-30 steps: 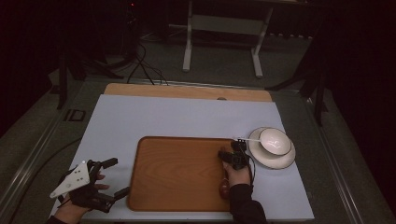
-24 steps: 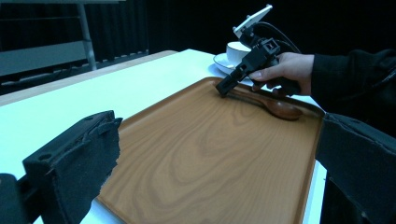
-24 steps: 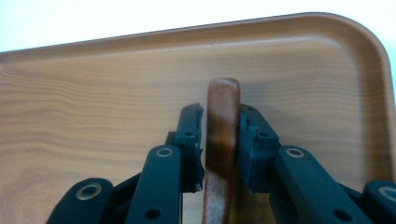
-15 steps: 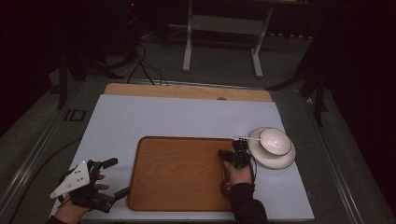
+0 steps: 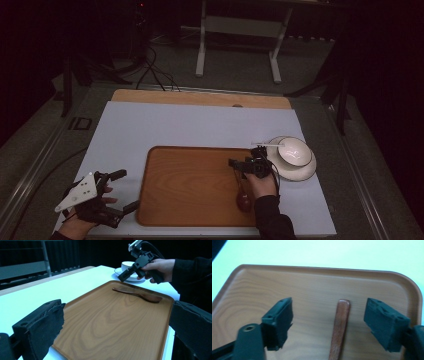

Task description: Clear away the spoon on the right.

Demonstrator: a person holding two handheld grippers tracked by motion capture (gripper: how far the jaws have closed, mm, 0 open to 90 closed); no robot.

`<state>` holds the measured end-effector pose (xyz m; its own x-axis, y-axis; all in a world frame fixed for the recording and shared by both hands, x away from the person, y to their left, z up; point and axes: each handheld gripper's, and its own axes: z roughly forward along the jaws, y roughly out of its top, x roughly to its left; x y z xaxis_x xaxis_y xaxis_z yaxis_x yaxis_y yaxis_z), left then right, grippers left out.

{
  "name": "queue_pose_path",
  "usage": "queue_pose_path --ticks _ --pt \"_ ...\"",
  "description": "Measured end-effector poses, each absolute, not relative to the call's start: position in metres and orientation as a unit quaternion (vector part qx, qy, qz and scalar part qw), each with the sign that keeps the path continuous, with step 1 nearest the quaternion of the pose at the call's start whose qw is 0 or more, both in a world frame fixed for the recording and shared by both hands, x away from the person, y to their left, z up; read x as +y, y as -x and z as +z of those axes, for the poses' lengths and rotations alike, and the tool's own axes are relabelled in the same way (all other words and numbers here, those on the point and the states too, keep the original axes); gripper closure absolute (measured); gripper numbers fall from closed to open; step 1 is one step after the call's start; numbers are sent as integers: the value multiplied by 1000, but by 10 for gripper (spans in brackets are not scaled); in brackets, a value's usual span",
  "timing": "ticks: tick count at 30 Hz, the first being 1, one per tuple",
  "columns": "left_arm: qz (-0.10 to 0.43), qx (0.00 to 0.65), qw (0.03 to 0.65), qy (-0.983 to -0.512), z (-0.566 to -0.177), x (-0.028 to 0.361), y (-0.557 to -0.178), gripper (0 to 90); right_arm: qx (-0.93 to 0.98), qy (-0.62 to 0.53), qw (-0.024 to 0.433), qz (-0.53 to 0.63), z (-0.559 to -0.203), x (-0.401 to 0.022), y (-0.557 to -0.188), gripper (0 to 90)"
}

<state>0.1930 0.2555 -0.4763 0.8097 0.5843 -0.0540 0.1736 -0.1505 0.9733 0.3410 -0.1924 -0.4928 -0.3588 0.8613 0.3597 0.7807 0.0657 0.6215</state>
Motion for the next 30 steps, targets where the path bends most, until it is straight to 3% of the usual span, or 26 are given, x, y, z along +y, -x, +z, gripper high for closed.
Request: queue_pose_path --ticks 7,30 --pt "172 256 599 -739 -476 256 -193 0 749 -535 45 389 -481 -198 -339 138" --pt "171 263 596 -739 -478 254 -195 0 761 -494 70 415 -454 -232 -314 140"
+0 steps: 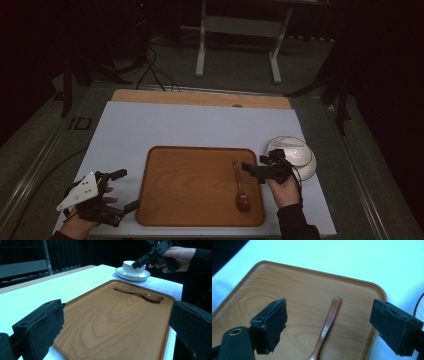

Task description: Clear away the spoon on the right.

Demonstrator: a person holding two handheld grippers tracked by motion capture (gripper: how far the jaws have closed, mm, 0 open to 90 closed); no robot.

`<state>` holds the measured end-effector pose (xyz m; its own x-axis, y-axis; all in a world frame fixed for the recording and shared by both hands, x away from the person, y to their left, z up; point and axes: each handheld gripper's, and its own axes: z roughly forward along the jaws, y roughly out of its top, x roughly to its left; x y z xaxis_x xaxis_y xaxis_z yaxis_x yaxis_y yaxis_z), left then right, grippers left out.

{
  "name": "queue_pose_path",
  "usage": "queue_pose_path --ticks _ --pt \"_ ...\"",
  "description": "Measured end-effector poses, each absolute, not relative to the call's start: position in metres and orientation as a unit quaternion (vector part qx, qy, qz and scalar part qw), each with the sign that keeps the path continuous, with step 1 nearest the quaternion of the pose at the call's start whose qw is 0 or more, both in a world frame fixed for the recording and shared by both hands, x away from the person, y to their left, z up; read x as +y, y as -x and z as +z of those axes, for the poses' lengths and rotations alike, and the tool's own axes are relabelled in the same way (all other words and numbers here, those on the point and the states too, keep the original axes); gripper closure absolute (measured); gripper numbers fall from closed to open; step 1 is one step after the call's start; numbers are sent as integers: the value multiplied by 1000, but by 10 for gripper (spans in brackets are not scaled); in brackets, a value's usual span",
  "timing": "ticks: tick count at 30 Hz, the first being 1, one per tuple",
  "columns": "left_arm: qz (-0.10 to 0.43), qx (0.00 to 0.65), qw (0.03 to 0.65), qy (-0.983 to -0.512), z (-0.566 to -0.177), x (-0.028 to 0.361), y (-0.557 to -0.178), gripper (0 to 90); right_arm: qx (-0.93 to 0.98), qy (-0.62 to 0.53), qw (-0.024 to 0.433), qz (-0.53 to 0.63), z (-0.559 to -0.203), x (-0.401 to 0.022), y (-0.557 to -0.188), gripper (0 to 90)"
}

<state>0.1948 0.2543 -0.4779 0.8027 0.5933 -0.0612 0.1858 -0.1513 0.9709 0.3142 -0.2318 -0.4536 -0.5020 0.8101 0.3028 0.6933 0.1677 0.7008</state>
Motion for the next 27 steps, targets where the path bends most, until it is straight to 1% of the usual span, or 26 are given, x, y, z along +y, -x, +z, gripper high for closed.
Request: queue_pose_path --ticks 14,27 --pt "170 264 594 -741 -479 254 -196 0 761 -479 100 426 -454 -251 -283 140" --pt "169 262 596 -740 -479 254 -196 0 758 -458 130 445 -463 -269 -268 141"
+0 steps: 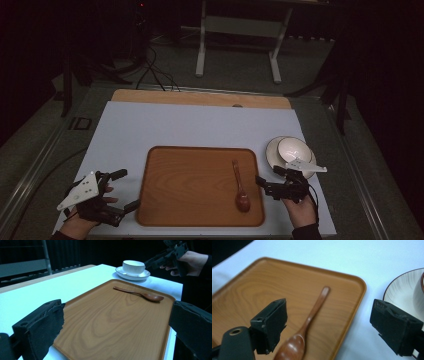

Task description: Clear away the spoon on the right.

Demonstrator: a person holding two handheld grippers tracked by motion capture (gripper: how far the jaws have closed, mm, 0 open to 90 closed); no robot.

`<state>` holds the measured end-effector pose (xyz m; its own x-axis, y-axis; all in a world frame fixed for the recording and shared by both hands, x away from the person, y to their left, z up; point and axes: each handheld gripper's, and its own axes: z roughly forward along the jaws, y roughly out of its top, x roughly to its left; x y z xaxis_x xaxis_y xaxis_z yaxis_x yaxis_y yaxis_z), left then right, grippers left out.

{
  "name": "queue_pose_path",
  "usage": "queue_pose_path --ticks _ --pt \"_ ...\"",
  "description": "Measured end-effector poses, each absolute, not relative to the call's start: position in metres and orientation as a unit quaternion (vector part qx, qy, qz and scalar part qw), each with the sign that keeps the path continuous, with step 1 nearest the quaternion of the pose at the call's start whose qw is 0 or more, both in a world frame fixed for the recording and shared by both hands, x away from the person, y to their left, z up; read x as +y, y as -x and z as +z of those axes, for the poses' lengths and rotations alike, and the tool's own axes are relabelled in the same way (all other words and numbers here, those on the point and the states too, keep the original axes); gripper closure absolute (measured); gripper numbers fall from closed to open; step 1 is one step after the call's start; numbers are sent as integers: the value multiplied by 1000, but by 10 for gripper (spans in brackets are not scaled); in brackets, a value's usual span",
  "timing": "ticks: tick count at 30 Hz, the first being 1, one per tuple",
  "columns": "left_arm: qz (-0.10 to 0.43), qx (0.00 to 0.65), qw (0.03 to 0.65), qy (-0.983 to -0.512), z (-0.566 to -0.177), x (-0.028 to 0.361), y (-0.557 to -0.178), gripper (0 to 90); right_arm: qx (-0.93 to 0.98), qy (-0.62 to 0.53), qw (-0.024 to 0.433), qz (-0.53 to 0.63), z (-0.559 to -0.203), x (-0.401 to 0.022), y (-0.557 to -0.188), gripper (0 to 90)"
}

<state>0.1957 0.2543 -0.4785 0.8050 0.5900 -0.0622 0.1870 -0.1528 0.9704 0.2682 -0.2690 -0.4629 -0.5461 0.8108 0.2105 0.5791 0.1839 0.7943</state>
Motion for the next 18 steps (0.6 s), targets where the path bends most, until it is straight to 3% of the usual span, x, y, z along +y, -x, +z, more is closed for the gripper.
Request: queue_pose_path --ticks 18 --pt "165 260 594 -743 -479 255 -196 0 776 -449 130 424 -480 -274 -267 142"
